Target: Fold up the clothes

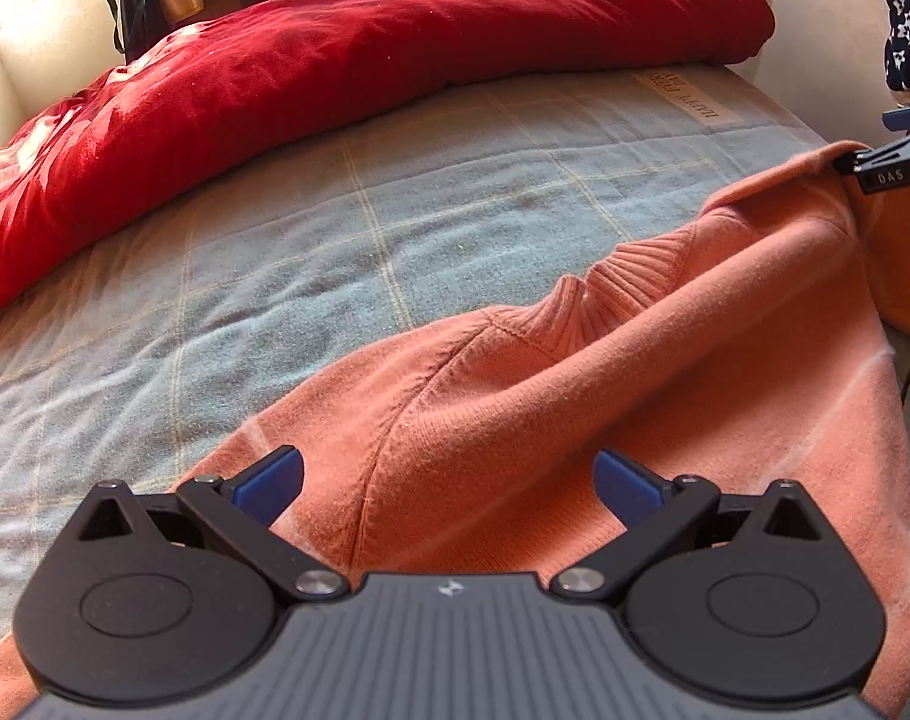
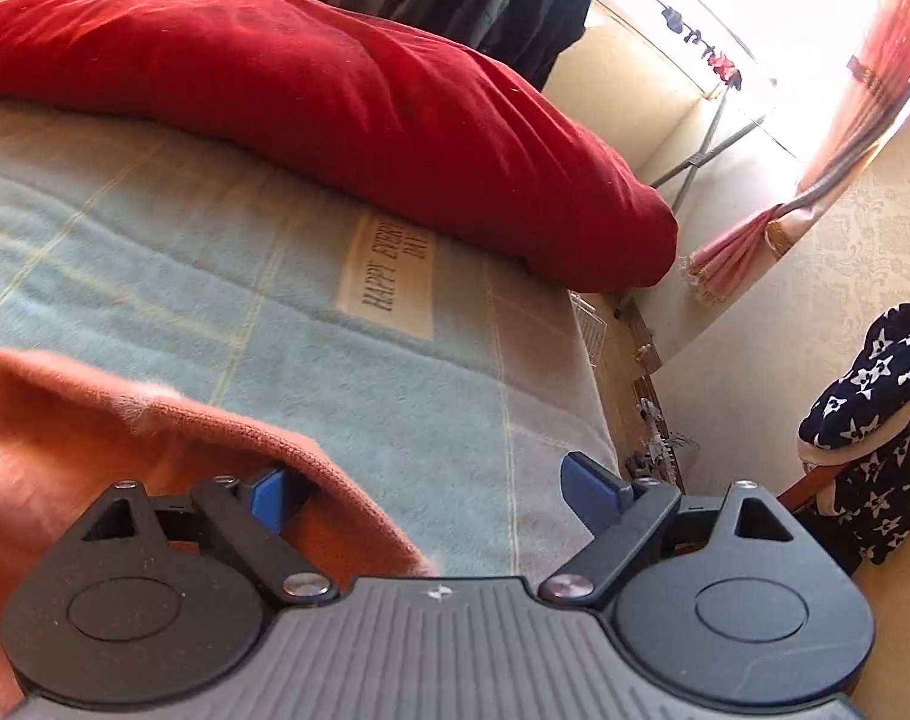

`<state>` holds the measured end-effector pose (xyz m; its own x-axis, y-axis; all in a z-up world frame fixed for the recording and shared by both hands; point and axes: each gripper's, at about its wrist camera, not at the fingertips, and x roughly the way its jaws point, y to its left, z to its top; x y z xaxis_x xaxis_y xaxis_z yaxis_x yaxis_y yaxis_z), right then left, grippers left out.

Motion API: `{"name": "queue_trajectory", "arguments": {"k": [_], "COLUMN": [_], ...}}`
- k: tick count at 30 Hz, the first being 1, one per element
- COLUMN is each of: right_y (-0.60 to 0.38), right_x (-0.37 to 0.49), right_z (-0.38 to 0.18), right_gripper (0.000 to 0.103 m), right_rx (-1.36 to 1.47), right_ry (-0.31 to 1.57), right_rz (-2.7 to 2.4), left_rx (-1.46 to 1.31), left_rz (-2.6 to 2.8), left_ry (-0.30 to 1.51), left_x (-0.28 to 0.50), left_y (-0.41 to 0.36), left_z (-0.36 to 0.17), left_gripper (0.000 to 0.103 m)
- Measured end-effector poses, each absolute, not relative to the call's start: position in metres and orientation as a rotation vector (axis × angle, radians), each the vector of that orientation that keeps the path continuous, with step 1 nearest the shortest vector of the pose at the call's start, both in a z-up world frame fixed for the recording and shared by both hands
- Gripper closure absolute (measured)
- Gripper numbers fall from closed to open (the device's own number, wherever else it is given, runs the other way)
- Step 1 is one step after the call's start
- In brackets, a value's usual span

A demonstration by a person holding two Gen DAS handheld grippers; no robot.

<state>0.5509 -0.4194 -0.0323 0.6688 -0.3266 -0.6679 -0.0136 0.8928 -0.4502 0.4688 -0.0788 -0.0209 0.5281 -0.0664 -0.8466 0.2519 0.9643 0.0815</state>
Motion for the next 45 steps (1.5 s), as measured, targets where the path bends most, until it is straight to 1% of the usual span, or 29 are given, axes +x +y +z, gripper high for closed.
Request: {"name": "queue_trajectory", "arguments": {"k": [3, 5, 6, 11, 15, 18, 20, 22, 24, 27, 29, 32, 38, 45], "right_y": [-0.431, -0.431, -0.428, -0.419, -0.421, -0.426, -0.424, -0.419, -0.421, -0.454, -0.481, -0.514, -0.564, -0.622], "right_x": [0.58, 0.593, 0.592, 0.549, 0.5, 0.467, 0.445, 0.431, 0.42, 0.405, 0.401, 0.399, 0.416, 0.421], "right_z": [-0.052, -0.072, -0.075, -0.046, -0.03, -0.036, -0.051, -0.073, -0.087, -0.091, -0.083, -0.072, -0.065, -0.064], "right_gripper": [0.009, 0.009, 0.01, 0.01, 0.008, 0.008, 0.008, 0.008, 0.008, 0.007, 0.007, 0.007, 0.007, 0.007], "right_rx": [-0.368, -0.341, -0.342, -0.345, -0.339, -0.278, -0.232, -0.322, -0.433, -0.4, -0.328, -0.291, -0.369, -0.368], "right_ry": [0.883, 0.981, 0.995, 0.939, 0.971, 1.038, 1.098, 1.138, 1.135, 1.137, 1.137, 1.11, 1.077, 1.138], "right_rz": [-0.192, -0.184, -0.187, -0.166, -0.198, -0.285, -0.287, -0.313, -0.366, -0.447, -0.493, -0.53, -0.573, -0.657], "left_rx": [0.196, 0.178, 0.169, 0.171, 0.164, 0.159, 0.164, 0.178, 0.203, 0.241, 0.245, 0.23, 0.254, 0.268], "left_rz": [-0.184, -0.188, -0.193, -0.207, -0.206, -0.207, -0.215, -0.228, -0.244, -0.249, -0.247, -0.247, -0.273, -0.275], "left_ry": [1.0, 1.01, 1.011, 0.999, 1.006, 1.007, 1.005, 1.003, 0.992, 0.982, 0.987, 1.004, 0.998, 0.997], "left_x": [0.477, 0.481, 0.482, 0.476, 0.471, 0.467, 0.463, 0.458, 0.452, 0.444, 0.441, 0.438, 0.433, 0.432], "left_y": [-0.079, -0.08, -0.081, -0.083, -0.085, -0.089, -0.094, -0.1, -0.104, -0.109, -0.111, -0.114, -0.123, -0.132], "left_z": [-0.025, -0.027, -0.027, -0.024, -0.024, -0.023, -0.021, -0.018, -0.014, -0.011, -0.011, -0.012, -0.007, -0.008], "left_gripper": [0.001, 0.001, 0.001, 0.001, 0.001, 0.001, 0.001, 0.001, 0.001, 0.001, 0.001, 0.001, 0.001, 0.001]}}
